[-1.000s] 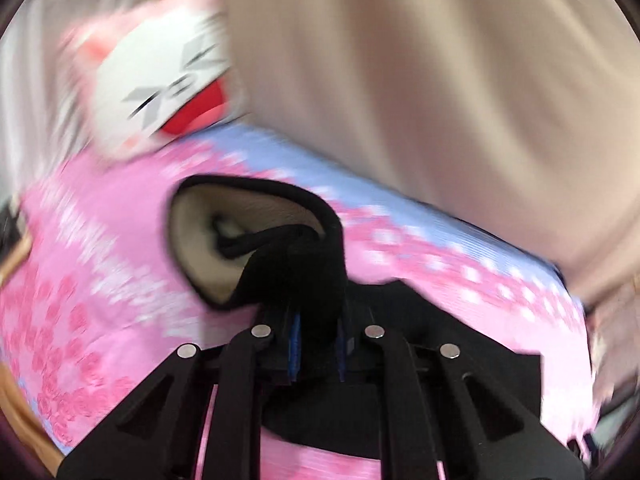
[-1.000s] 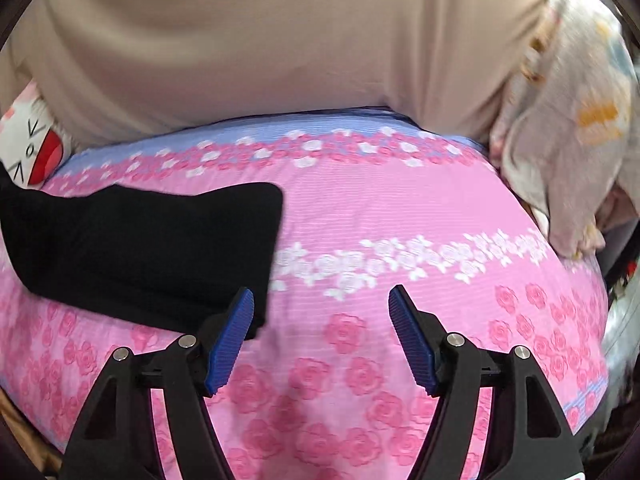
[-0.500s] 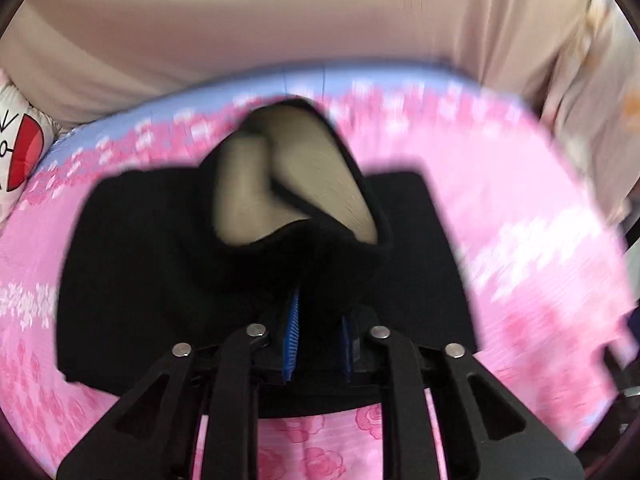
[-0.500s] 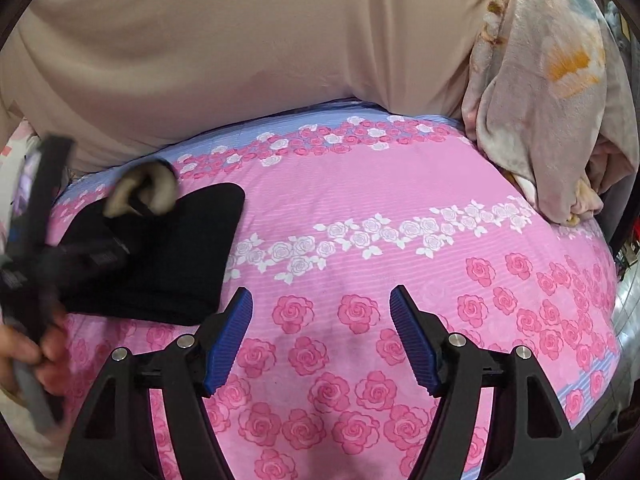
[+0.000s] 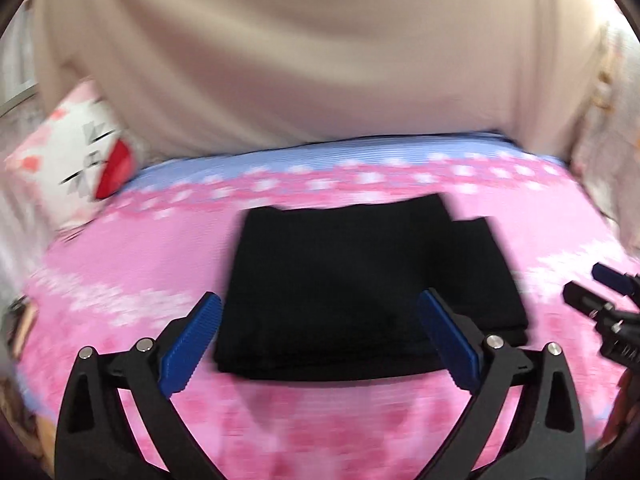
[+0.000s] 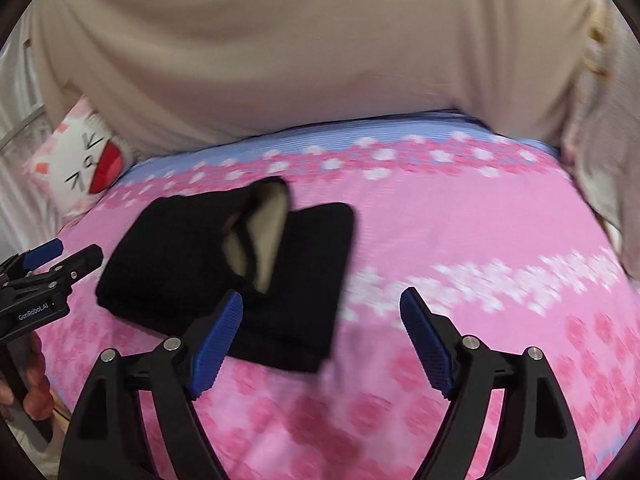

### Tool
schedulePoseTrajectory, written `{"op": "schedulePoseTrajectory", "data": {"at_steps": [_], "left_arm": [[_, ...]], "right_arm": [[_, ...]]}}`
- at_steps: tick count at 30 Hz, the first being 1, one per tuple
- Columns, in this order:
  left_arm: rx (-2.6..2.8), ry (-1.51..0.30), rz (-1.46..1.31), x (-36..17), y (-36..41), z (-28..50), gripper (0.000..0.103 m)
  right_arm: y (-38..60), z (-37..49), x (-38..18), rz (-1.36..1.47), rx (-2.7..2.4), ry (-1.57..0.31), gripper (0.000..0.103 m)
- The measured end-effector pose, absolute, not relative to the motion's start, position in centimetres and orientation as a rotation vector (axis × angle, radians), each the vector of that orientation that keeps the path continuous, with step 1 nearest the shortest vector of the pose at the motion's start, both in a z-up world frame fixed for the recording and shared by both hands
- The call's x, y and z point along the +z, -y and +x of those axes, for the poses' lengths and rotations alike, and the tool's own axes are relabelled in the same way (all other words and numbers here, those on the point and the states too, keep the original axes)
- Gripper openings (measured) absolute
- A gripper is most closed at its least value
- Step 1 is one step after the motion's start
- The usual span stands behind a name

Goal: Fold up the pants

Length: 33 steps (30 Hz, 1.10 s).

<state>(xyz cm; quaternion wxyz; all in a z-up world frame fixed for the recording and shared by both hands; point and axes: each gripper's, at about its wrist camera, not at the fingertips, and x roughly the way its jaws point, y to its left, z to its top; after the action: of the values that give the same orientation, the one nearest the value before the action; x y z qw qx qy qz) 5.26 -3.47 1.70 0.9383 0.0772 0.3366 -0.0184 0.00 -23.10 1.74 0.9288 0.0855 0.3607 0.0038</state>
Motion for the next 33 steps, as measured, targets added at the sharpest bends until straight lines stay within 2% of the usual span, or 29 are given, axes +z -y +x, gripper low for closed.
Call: {"op": "schedulePoseTrajectory", "data": {"at_steps": [5, 11, 13, 14, 15, 16, 21, 23, 27, 30, 31, 33], "left_arm": [[0.167, -0.704, 0.16, 0.0, -2.8, 5.7, 0.097], [0.233, -0.755, 0.161, -1.9, -7.4, 6.2, 0.097], [0.226, -0.766, 0.156, -2.3, -7.7, 6.4, 0.097], [0.222, -0.77, 0.152, -2.3, -8.0, 6.4, 0.097], [0.215, -0.775, 0.148, -2.3, -8.0, 6.3, 0.097], [0.202, -0.78, 0.137, -2.3, -8.1, 6.4, 0.097], [0.161, -0.778, 0.107, -1.8, -7.9, 6.3, 0.097], [0.144, -0.788, 0.101, -2.0, -7.6, 6.5, 0.097], [0.102, -0.836, 0.081, -3.2, -6.4, 7.5, 0.097], [0.047, -0.884, 0.03, -3.8, -5.8, 8.0, 0.097], [0.019, -0.898, 0.002, -3.9, -5.8, 8.1, 0.097], [-0.019, -0.906, -0.046, -4.1, -5.8, 8.2, 0.098]], "right_arm": [[19.3, 6.3, 0.4, 0.158, 0.097, -0.809, 0.079], [17.7, 11.2, -4.2, 0.192, 0.093, -0.912, 0.078], [17.1, 10.9, -4.2, 0.178, 0.072, -0.885, 0.056], [16.8, 10.6, -3.4, 0.178, 0.075, -0.87, 0.027], [16.9, 10.3, -2.5, 0.191, 0.092, -0.855, 0.018], [17.0, 9.8, -1.3, 0.195, 0.099, -0.829, 0.017], [18.5, 5.5, 4.4, 0.156, 0.061, -0.7, 0.018], [20.1, 4.5, 3.6, 0.174, 0.011, -0.71, 0.021], [23.1, 6.0, -4.1, 0.239, -0.052, -0.881, 0.037], [24.0, 4.8, -2.9, 0.33, -0.031, -0.845, 0.04], [24.0, 4.1, -1.9, 0.324, -0.044, -0.819, 0.044], [24.1, 2.8, -0.4, 0.283, -0.069, -0.778, 0.065]]}}
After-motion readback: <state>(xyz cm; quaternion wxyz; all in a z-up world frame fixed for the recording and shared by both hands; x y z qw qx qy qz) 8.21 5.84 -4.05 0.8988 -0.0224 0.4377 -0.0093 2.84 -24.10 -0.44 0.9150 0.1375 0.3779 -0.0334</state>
